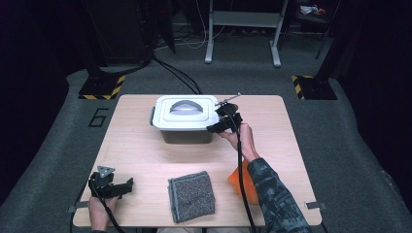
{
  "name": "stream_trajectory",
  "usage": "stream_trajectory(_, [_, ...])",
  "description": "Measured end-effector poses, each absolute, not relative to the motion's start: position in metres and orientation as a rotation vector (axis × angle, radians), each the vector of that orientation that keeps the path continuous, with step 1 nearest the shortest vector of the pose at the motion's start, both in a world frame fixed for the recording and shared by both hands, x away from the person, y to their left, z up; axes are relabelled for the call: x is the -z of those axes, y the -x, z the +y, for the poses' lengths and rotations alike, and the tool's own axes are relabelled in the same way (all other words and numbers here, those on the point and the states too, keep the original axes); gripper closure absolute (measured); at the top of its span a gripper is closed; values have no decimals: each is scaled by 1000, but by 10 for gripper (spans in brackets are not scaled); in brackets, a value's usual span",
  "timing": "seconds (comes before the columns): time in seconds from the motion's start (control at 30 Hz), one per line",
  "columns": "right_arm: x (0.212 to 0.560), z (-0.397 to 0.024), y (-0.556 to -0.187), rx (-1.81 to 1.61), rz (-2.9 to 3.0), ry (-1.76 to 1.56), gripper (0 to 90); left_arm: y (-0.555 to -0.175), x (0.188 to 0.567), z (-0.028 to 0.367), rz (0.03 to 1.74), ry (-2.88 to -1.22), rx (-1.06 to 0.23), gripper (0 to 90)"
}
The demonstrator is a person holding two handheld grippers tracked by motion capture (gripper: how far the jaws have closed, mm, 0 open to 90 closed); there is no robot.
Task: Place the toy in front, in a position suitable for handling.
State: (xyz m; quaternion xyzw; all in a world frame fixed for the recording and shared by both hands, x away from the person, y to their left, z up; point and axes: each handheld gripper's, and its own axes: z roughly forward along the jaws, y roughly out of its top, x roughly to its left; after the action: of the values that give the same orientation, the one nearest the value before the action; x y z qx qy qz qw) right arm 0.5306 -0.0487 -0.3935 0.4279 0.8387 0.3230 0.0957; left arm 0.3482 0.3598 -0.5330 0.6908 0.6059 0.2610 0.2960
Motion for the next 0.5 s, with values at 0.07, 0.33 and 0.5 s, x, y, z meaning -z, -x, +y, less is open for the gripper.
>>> stream_trajectory(0.07, [395, -47, -532, -939, 2499, -1243, 333, -348, 533, 360, 1612, -1839, -695, 2])
stream_trajectory(0.33, [401, -43, -535, -932, 2495, -1275, 340, -348, 533, 360, 1612, -1838, -695, 2])
stream_trajectory(0.5, [396, -49, -531, -937, 2487, -1277, 283, -348, 533, 360, 1612, -1837, -694, 2])
